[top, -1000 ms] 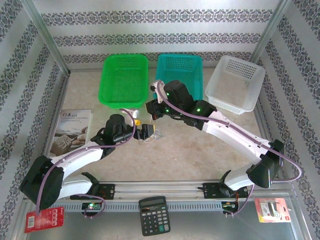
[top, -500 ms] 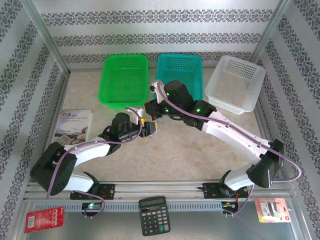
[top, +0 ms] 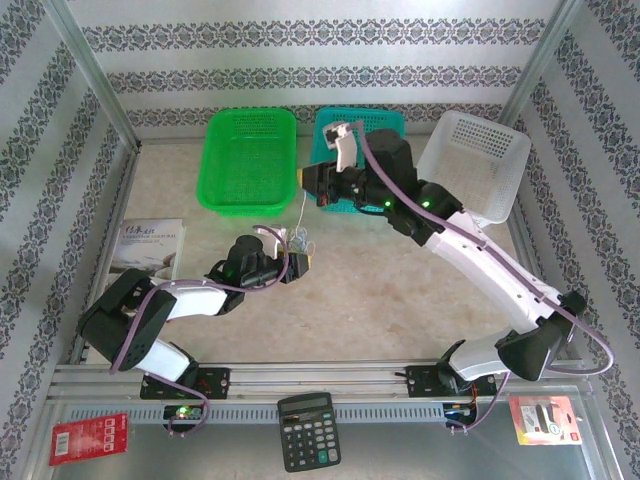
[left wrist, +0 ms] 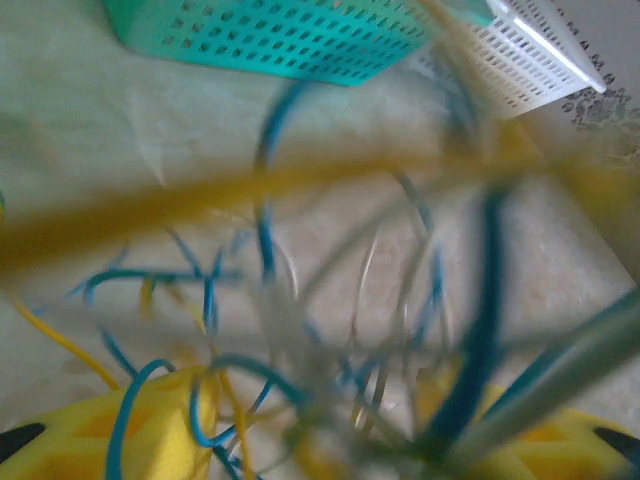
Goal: Untangle the cables
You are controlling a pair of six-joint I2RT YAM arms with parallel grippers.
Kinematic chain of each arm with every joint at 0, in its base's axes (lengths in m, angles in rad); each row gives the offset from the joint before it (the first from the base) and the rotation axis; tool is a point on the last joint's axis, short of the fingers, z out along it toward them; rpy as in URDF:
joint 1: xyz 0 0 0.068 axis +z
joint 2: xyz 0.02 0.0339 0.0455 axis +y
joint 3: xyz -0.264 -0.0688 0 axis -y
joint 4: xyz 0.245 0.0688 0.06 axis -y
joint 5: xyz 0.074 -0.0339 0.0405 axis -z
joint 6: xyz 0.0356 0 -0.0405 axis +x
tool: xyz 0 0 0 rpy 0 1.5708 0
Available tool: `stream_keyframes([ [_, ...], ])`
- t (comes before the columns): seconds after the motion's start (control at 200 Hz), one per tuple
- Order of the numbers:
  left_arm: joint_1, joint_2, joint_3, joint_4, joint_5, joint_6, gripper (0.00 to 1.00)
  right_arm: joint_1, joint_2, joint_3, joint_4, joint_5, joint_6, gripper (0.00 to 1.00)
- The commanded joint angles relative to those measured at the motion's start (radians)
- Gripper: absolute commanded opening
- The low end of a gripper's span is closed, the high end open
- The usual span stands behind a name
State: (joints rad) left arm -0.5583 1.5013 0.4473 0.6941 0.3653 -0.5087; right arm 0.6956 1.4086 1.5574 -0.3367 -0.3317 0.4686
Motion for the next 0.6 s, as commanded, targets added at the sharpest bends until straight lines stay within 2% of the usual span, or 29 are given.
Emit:
stream_keyframes([
  [0.0, -0.016, 0.021, -0.029, 0.079, 0.013, -0.026, 0.53, -0.018, -0.026, 0.079, 0.067, -0.058, 0.047, 0.0],
  [0.34, -0.015, 0.083, -0.064, 0.146, 0.025, -0.062, 0.44, -0.062, -0.004, 0.184, 0.095, -0.122, 0.11, 0.0],
  [0.48, -0.016, 0.114, -0.073, 0.181, 0.033, -0.077, 0.36, -0.095, 0.01, 0.248, 0.097, -0.159, 0.145, 0.0],
  [0.595, -0.015, 0.127, -0.083, 0.219, 0.037, -0.095, 0.36, -0.103, 0.019, 0.277, 0.091, -0.184, 0.16, 0.0],
])
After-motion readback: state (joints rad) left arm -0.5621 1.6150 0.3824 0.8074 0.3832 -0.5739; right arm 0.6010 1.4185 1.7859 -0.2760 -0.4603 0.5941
